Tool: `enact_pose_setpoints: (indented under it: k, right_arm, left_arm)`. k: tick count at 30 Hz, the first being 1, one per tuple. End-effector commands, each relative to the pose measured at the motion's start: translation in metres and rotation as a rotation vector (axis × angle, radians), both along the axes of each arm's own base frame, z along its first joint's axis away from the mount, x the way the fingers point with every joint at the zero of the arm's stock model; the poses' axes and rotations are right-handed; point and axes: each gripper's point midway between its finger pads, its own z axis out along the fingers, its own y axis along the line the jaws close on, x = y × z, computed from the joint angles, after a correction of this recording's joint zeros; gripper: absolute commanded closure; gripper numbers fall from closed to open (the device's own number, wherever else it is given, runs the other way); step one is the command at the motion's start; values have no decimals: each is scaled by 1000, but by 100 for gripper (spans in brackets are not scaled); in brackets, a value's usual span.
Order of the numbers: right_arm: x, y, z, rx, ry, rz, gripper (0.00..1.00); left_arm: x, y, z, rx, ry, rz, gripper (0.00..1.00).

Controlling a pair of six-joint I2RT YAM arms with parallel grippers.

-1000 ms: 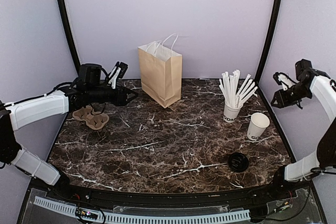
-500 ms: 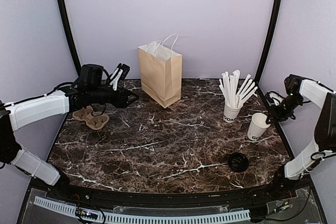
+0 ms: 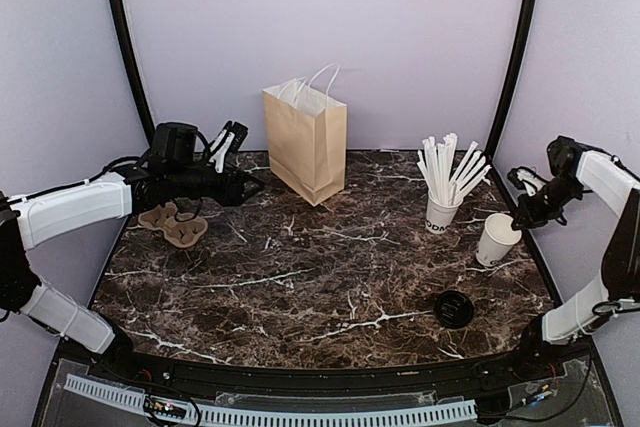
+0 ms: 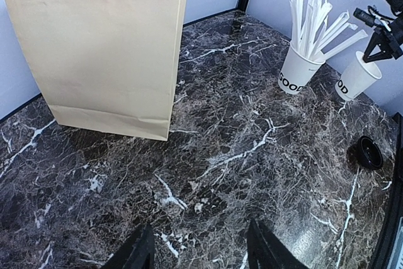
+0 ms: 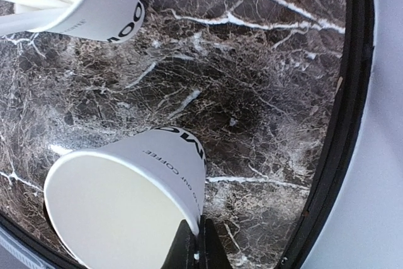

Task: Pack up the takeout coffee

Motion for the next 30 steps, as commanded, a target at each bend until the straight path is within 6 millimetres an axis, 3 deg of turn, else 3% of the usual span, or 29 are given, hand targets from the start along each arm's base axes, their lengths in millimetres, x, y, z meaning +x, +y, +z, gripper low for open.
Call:
enact_pose_setpoints:
  k: [1, 7, 11, 13, 21, 24, 30]
  right_arm:
    - [-21, 36, 25, -22, -96, 155, 100]
    - [-61, 128, 33, 133, -96, 524, 100]
    - [-64, 178, 40, 184, -74, 729, 100]
    - [-60, 211, 41, 148, -53, 853, 100]
    - [-1, 320, 48, 27, -88, 1092, 100]
    - [14, 346, 38, 10, -83, 1130, 100]
    - [29, 378, 17, -40, -93, 1163, 100]
  left_arm:
    - [-2, 1, 21, 1, -53, -8, 47]
    - [3, 6, 19, 38, -67, 17, 45]
    - [4, 8, 15, 54, -68, 25, 45]
    - [6, 9, 12, 66, -68, 34, 45]
    - [7, 14, 7, 110, -30, 56, 45]
    - [7, 22, 11, 124, -57, 86, 44]
    - [8, 30, 20, 138, -109, 115, 43]
